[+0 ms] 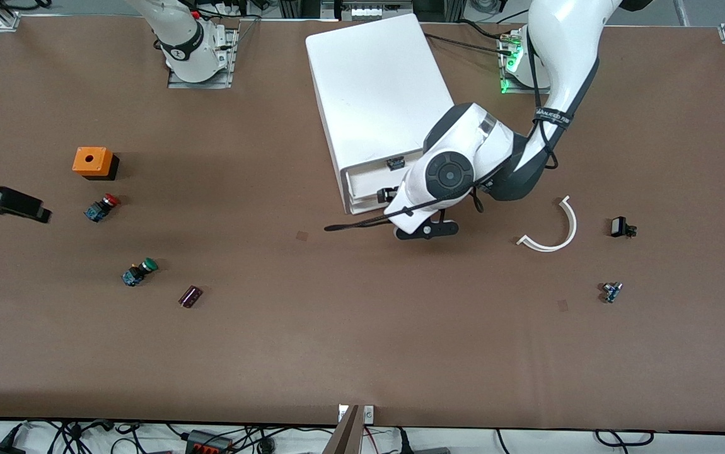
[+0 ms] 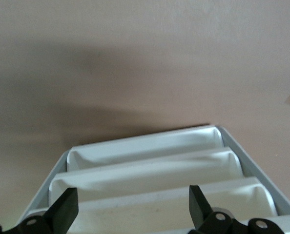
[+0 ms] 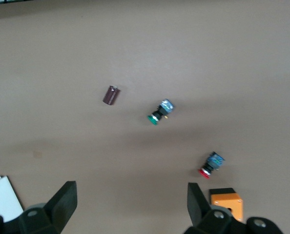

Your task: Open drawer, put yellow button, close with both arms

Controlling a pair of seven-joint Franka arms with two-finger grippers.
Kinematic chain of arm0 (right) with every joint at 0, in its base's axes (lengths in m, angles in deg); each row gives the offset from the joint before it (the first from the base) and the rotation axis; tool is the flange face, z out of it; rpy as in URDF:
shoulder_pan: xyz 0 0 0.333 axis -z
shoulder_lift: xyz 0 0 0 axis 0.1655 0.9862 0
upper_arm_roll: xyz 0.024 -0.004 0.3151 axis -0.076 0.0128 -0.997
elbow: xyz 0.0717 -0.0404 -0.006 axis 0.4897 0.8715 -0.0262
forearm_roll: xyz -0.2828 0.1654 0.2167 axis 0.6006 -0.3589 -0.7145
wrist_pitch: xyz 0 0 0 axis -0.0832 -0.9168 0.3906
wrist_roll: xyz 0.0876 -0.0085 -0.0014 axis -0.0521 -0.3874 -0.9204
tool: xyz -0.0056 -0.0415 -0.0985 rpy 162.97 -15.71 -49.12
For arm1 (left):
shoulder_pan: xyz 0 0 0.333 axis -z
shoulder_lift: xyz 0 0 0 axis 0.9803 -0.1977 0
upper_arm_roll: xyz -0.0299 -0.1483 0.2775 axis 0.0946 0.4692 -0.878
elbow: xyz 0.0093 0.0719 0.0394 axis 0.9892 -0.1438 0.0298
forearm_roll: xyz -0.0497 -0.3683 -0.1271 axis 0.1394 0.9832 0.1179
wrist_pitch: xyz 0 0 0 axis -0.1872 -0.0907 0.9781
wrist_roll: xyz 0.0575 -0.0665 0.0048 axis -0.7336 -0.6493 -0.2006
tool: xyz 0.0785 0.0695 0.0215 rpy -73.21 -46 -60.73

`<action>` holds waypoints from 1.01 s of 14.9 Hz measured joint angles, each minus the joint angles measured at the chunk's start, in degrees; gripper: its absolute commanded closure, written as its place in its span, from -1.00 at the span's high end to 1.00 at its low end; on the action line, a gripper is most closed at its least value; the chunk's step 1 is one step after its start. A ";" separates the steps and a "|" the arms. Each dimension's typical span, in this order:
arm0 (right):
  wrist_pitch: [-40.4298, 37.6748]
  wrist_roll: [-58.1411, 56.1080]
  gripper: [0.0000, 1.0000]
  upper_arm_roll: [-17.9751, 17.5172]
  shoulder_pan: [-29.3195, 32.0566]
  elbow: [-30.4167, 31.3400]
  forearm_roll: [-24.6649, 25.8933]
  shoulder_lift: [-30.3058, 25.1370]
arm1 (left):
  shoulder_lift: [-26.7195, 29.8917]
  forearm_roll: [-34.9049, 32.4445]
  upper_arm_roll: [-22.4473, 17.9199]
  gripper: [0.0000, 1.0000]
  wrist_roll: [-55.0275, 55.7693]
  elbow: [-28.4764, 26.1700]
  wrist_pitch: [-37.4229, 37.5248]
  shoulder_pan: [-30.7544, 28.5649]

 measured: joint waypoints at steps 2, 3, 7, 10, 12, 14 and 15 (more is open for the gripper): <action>0.56 -2.11 1.00 -0.20 0.97 2.16 1.02 -2.39 | 0.96 0.00 0.90 1.00 0.55 -1.58 0.04 0.00; 0.86 -2.52 1.00 -0.71 1.08 2.94 2.18 -3.18 | 1.47 0.00 1.16 1.00 0.66 -2.37 0.05 0.00; 1.20 -2.58 1.00 -2.83 0.88 5.32 4.55 -4.55 | 2.52 0.00 1.89 1.00 0.98 -4.16 0.05 0.11; 1.92 -2.58 1.00 -2.87 0.95 10.27 4.57 -6.91 | 3.11 -0.12 1.82 1.00 1.04 -4.20 -0.03 -0.21; 3.53 -2.58 1.00 -2.87 0.96 15.37 4.58 -10.18 | 4.36 -2.09 1.08 1.00 1.10 -3.89 -0.11 -1.54; 5.47 -2.58 1.00 -2.87 0.96 21.15 4.62 -14.18 | 6.07 -6.16 0.70 1.00 1.09 -3.20 -0.09 -5.31; 5.84 -2.58 1.00 -2.87 0.96 23.78 4.65 -16.15 | 6.89 -7.41 0.65 1.00 0.78 -2.73 0.08 -7.82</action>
